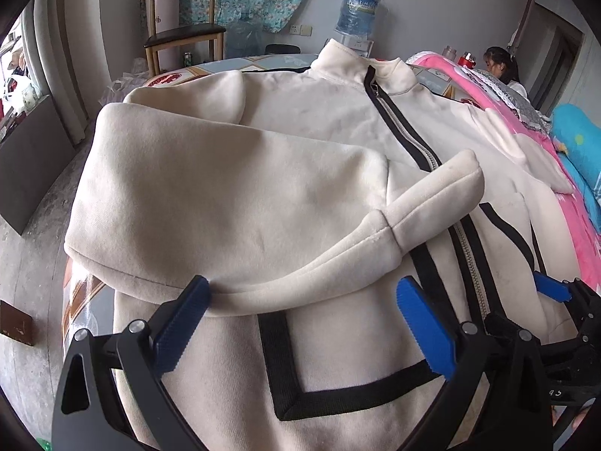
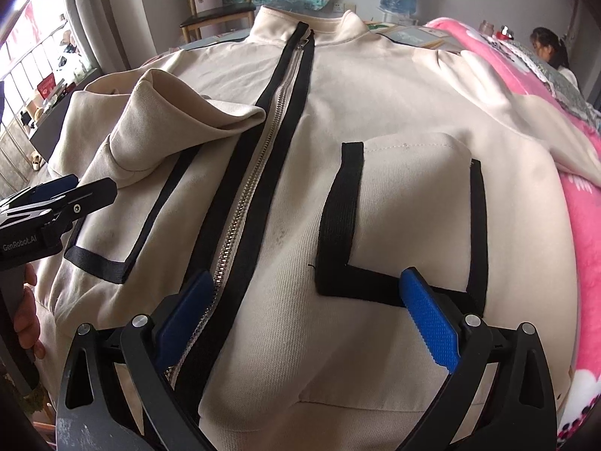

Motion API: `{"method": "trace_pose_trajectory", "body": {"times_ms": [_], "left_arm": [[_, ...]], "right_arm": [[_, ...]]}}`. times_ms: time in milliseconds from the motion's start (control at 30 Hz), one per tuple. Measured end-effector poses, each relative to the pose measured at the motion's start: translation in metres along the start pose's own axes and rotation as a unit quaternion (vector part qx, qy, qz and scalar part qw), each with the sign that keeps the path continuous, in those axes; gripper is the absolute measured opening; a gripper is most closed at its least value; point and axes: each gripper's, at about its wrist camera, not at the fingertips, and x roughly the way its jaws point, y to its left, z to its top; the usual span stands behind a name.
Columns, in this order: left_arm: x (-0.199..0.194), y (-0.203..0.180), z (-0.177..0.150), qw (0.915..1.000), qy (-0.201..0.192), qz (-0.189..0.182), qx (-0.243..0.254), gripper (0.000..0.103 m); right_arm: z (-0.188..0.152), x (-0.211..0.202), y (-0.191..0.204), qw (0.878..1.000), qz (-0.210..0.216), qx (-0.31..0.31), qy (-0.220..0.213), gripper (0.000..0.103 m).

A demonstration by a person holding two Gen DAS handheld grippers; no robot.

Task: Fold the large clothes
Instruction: 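Lay the folded sleeve on the jacket front and release the left tool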

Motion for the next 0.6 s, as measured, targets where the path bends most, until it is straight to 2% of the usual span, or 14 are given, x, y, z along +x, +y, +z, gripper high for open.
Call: {"method": "trace_pose_trajectory", "body": {"times_ms": [200, 467, 600], "left_arm": [[0.003, -0.004, -0.002, 0.9997, 0.007, 0.007, 0.02, 0.098], [0.01, -0.017, -0.006, 0.9965, 0.024, 0.043, 0.067, 0.098], [0.01, -0.016, -0.005, 0.9964, 0.025, 0.044, 0.068, 0.098]], "right_arm": [[0.0, 0.0, -0.001, 1.0, 0.002, -0.001, -0.003, 0.096], [0.002, 0.001, -0.002, 1.0, 0.009, -0.008, 0.007, 0.096], [0.002, 0.001, -0.002, 1.0, 0.009, -0.009, 0.008, 0.096]]}}
